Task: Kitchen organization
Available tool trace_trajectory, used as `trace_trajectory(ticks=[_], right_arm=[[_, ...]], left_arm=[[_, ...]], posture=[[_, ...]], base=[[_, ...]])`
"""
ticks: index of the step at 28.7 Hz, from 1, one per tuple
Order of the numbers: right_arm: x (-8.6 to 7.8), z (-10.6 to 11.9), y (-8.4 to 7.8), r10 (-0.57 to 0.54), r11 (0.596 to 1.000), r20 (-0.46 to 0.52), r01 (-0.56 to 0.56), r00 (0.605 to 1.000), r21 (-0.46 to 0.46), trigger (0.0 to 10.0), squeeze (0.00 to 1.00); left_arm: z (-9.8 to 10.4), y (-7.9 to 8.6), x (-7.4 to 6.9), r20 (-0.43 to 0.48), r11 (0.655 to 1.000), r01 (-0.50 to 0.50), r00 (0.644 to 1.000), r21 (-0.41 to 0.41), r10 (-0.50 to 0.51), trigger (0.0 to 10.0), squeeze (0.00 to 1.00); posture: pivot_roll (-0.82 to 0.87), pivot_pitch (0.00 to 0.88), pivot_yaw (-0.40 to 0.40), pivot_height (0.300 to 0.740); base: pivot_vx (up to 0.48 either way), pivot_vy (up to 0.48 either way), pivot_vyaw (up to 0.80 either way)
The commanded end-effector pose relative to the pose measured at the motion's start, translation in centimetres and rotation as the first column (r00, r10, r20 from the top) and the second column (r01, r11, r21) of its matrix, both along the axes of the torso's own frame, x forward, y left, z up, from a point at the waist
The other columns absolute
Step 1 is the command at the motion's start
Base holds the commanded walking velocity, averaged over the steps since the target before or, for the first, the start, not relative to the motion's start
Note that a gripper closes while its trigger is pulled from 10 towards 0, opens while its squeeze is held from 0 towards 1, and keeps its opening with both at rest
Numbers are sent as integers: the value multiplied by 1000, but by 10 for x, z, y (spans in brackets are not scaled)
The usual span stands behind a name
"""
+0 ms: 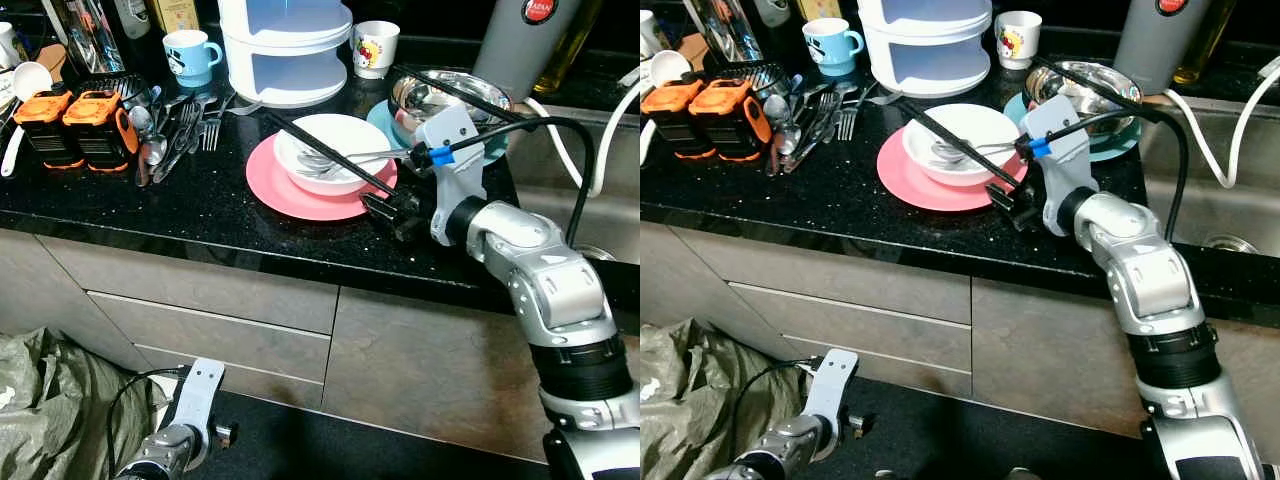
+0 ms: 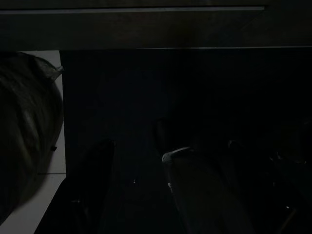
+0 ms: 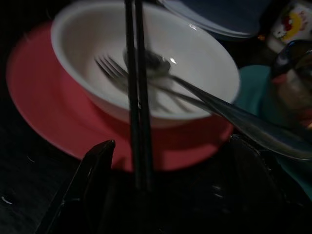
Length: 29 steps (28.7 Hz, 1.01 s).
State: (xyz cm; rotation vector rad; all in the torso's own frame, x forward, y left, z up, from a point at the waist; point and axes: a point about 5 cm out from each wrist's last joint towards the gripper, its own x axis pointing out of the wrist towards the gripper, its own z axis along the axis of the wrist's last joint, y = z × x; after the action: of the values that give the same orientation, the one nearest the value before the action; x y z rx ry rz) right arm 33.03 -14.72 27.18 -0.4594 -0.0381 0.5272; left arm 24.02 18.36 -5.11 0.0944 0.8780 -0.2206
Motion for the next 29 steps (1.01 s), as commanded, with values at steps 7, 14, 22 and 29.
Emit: trace_trajectory(ticks=[7,14,22,29], right_arm=[[-11,17,16,81,991,70,-72,994,-116,10000,0],[-14,22,21,104,978,96,-84,990,-189,10000,0],[-19,3,41,144,945,57,-120,988,-304,10000,0],[-15,-10,38,84,921,57,-55,995,-386,8000,0]], left_arm=[[-4,2,-6,-27,1000,0,1000,10,0,10000,0],[-4,1,-5,-25,1000,0,1000,8,0,10000,0],[-3,-1,-4,-19,1000,2,1000,6,-2,10000,0],[-2,-2,-2,-13,1000,4,1000,3,-4,10000,0]], posture=[[-73,74,44,740],[-79,69,39,740],[-84,66,38,740],[-83,66,37,740]], base=[[0,0,0],[0,0,0],[0,0,0],[0,0,0]])
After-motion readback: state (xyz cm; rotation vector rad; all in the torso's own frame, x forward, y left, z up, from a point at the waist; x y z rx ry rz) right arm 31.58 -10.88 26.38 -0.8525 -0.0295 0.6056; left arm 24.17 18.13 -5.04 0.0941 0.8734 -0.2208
